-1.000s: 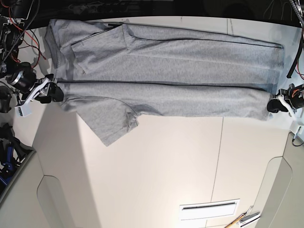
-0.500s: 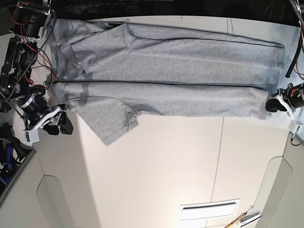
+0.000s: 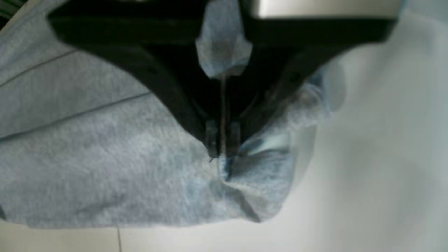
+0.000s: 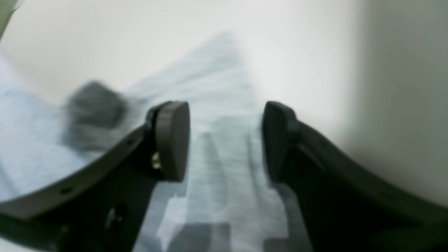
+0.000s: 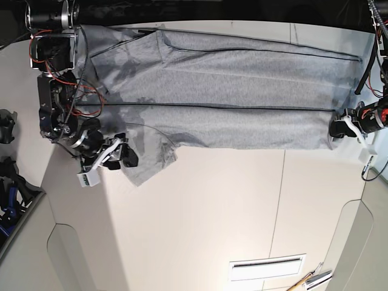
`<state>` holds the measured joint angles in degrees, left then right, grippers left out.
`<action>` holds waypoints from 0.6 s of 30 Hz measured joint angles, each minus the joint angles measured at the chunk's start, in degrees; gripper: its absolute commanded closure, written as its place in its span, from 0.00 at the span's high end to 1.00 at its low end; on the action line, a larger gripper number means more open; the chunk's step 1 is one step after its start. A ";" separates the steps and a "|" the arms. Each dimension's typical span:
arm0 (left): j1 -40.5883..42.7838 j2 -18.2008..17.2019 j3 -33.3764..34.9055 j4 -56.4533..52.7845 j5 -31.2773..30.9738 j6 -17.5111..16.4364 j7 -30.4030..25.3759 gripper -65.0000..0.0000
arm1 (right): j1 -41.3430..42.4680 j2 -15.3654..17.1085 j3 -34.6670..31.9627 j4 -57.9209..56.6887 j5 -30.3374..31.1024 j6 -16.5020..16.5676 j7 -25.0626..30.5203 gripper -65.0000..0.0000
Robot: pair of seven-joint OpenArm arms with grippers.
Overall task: Fold the T-shirt properly
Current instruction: 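Grasp the sleeve near the right gripper and fold it over the body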
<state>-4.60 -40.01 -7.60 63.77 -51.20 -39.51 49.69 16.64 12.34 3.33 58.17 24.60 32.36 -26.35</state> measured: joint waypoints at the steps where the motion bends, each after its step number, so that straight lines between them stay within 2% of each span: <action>1: 0.00 0.00 0.00 0.00 0.04 0.00 -0.02 0.00 | 0.02 -0.33 -0.92 0.00 0.04 0.04 0.00 0.51; 3: 0.00 -0.15 0.00 0.00 0.46 0.00 -0.02 0.00 | 0.04 -0.94 -1.81 0.00 0.17 0.04 0.00 0.51; 4: -0.02 -0.15 0.00 0.00 0.87 0.00 -0.07 0.00 | 0.04 -1.25 -1.86 0.00 0.20 0.04 0.00 0.47; 6: -0.02 -0.13 0.00 0.00 2.29 0.00 -0.17 0.00 | 0.02 -1.73 -1.86 0.00 -0.26 0.07 -0.31 0.30; 8: -0.02 -0.13 0.00 0.00 3.78 0.00 -0.20 0.00 | 0.00 -1.88 -1.86 0.00 -0.59 0.13 -0.68 0.06; 9: -0.04 -0.15 0.00 0.00 4.26 0.00 -0.22 0.00 | -0.02 -1.88 -1.88 0.00 -0.94 0.13 -0.90 0.00; 12: -0.02 -0.15 0.00 0.00 4.98 0.00 -0.39 0.00 | -0.15 -1.86 -1.86 0.46 -0.90 0.17 -1.57 0.00; 18: 0.02 -0.83 0.00 0.50 4.15 0.00 -0.79 0.00 | -1.20 -1.88 1.01 8.15 -1.68 0.17 -10.84 0.00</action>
<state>-4.58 -40.84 -7.60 64.27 -47.05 -39.51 48.90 15.44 10.46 4.34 66.32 22.92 32.53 -37.19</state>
